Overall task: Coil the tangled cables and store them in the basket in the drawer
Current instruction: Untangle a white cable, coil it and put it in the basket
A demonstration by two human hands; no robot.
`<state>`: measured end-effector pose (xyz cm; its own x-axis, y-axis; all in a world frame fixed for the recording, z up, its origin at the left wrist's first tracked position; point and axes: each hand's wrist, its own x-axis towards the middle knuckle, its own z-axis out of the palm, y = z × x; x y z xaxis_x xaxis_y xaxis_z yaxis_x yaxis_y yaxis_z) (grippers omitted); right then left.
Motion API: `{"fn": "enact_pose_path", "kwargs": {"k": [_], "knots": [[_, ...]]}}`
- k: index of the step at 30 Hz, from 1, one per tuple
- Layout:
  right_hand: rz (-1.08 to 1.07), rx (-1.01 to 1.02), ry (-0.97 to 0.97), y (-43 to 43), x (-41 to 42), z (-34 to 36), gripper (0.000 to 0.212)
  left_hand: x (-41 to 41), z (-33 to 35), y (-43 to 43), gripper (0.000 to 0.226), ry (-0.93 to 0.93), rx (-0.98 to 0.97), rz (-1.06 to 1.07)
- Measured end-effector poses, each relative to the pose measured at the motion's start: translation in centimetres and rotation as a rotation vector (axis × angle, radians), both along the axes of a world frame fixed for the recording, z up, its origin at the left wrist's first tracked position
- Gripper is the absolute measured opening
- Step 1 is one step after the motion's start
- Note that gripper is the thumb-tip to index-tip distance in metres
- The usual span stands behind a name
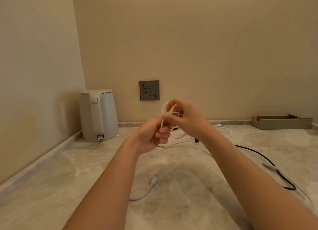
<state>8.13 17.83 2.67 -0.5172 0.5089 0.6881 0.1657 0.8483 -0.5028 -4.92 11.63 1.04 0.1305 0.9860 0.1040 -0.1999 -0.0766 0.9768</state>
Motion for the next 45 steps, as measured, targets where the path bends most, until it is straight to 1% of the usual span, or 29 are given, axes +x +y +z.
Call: {"fn": "enact_pose_path", "kwargs": {"k": [3, 5, 7, 8, 10, 12, 13, 14, 15, 17, 18, 20, 22, 24, 26, 28, 30, 31, 34, 36, 38, 40, 41, 43, 45], "knots": [[0.084, -0.140, 0.066, 0.5, -0.2, -0.3, 0.015, -0.1, 0.0, 0.0, 0.047, -0.110, -0.063, -0.130], [0.182, -0.290, 0.132, 0.7, -0.6, -0.6, 0.010, -0.3, 0.0, 0.1, 0.056, -0.161, -0.084, -0.192], [0.245, -0.428, 0.186, 0.8, -1.0, -0.9, 0.005, -0.5, 0.1, 0.1, 0.052, -0.187, -0.068, -0.246], [0.249, -0.470, 0.206, 0.9, -1.2, -1.1, 0.008, -0.5, 0.2, 0.0, 0.049, -0.200, -0.051, -0.276], [0.243, -0.526, 0.220, 1.2, -1.5, -1.8, 0.020, -0.8, 0.3, -0.1, 0.044, -0.253, -0.012, -0.319], [0.267, -0.601, 0.173, 1.1, -2.1, -2.5, 0.045, -1.0, 0.4, 0.0, 0.041, -0.338, 0.016, -0.333], [0.295, -0.656, 0.123, 1.1, -2.2, -2.7, 0.053, -1.1, 0.4, 0.0, 0.038, -0.395, 0.020, -0.335], [0.323, -0.713, 0.068, 1.0, -2.2, -3.0, 0.053, -1.3, 0.4, 0.1, 0.035, -0.464, 0.023, -0.333], [0.352, -0.768, 0.017, 1.0, -2.1, -3.3, 0.046, -1.5, 0.5, 0.1, 0.034, -0.540, 0.030, -0.317], [0.395, -0.841, -0.057, 1.0, -1.7, -3.8, 0.034, -2.0, 0.5, 0.3, 0.042, -0.682, 0.064, -0.241], [0.408, -0.845, -0.070, 0.9, -1.4, -4.0, 0.028, -2.2, 0.5, 0.4, 0.047, -0.740, 0.086, -0.198], [0.409, -0.795, -0.020, 1.0, -1.1, -4.1, 0.025, -2.5, 0.6, 0.3, 0.050, -0.836, 0.128, -0.126], [0.339, -0.677, 0.083, 1.0, -1.0, -3.6, 0.027, -2.6, 0.7, 0.3, 0.049, -0.925, 0.158, -0.072], [0.291, -0.588, 0.138, 0.9, -0.8, -2.9, 0.027, -2.7, 0.7, 0.3, 0.048, -0.992, 0.184, -0.017], [0.284, -0.546, 0.159, 0.7, -0.7, -2.6, 0.025, -2.9, 0.8, 0.2, 0.048, -1.037, 0.200, 0.021], [0.213, -0.479, 0.138, 0.6, -0.7, -2.5, 0.024, -3.0, 0.9, 0.2, 0.049, -1.065, 0.210, 0.041], [0.081, -0.311, 0.042, 0.6, -0.7, -2.5, 0.022, -3.1, 0.9, 0.2, 0.048, -1.079, 0.220, 0.070], [0.019, -0.204, -0.041, 0.6, -0.7, -2.5, 0.021, -3.2, 0.9, 0.2, 0.047, -1.080, 0.223, 0.088], [-0.126, 0.054, -0.421, -0.3, -0.8, -2.0, 0.021, -3.4, 0.7, 0.4, 0.044, -1.088, 0.220, 0.144], [-0.153, 0.131, -0.652, -1.8, -1.1, -1.5, 0.026, -3.7, 0.6, 0.6, 0.044, -1.086, 0.219, 0.196], [-0.103, 0.087, -0.814, -3.5, -1.5, -1.1, 0.040, -4.2, 0.4, 0.7, 0.043, -1.060, 0.220, 0.279], [-0.031, -0.016, -0.924, -4.9, -1.5, -0.8, 0.049, -4.8, 0.2, 0.9, 0.042, -0.991, 0.197, 0.381], [-0.025, -0.030, -0.957, -5.3, -1.4, -0.6, 0.047, -4.9, 0.1, 1.0, 0.042, -0.939, 0.177, 0.433], [-0.078, 0.030, -0.970, -5.6, -1.2, -0.3, 0.037, -4.6, -0.2, 1.2, 0.040, -0.781, 0.143, 0.540], [-0.202, 0.189, -0.918, -5.9, -1.1, -0.1, 0.029, -3.7, -0.4, 1.3, 0.040, -0.524, 0.123, 0.619]]}}
